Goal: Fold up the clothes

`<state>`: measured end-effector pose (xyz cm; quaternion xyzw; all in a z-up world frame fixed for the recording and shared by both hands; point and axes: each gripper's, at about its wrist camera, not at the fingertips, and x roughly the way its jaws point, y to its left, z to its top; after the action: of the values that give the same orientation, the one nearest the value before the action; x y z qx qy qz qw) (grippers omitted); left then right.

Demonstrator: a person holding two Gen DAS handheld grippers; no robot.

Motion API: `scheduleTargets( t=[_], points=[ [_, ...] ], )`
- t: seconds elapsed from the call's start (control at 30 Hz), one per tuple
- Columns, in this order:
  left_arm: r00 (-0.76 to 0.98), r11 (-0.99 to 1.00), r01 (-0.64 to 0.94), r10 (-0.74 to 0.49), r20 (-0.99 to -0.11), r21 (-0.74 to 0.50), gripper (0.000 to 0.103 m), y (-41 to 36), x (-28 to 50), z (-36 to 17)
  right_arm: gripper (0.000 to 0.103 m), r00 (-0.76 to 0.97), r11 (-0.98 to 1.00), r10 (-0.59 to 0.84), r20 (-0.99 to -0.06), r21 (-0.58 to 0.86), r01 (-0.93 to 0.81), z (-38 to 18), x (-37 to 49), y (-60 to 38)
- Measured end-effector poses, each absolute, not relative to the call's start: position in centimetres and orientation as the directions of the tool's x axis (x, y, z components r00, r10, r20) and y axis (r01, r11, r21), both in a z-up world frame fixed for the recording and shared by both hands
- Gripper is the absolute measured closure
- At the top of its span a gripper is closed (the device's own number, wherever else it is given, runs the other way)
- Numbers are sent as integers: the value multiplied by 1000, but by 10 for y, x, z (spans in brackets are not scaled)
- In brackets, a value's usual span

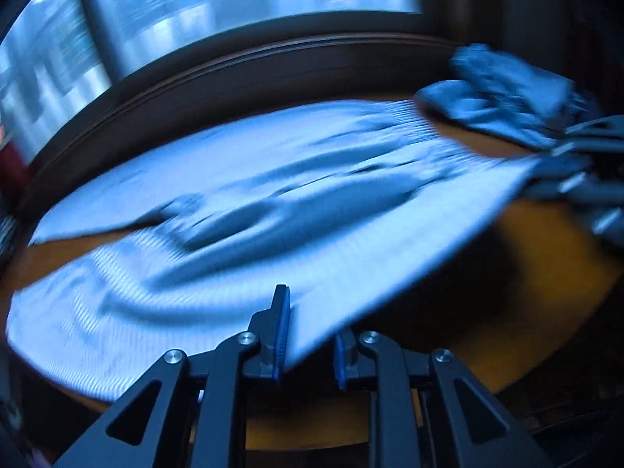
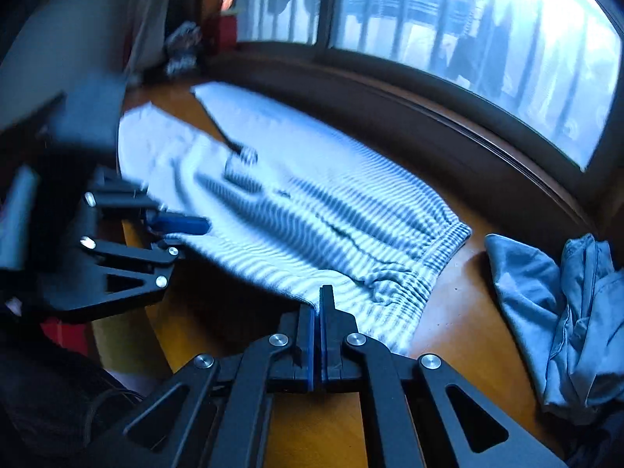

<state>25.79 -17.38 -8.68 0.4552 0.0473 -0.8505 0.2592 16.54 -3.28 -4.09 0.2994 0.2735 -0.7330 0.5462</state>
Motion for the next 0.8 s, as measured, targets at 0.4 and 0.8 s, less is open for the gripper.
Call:
scheduleTargets(
  t=[0.4, 0.8],
  points=[
    [-372, -734, 669, -463, -805, 113, 91, -247, 332, -97, 101, -219, -293, -623, -751, -36, 955, -32, 164, -38],
    [-381, -773, 610, -478, -791, 173, 101, -220, 366, -51, 101, -166, -304, -616, -770, 37, 952, -34, 162, -28]
  ],
)
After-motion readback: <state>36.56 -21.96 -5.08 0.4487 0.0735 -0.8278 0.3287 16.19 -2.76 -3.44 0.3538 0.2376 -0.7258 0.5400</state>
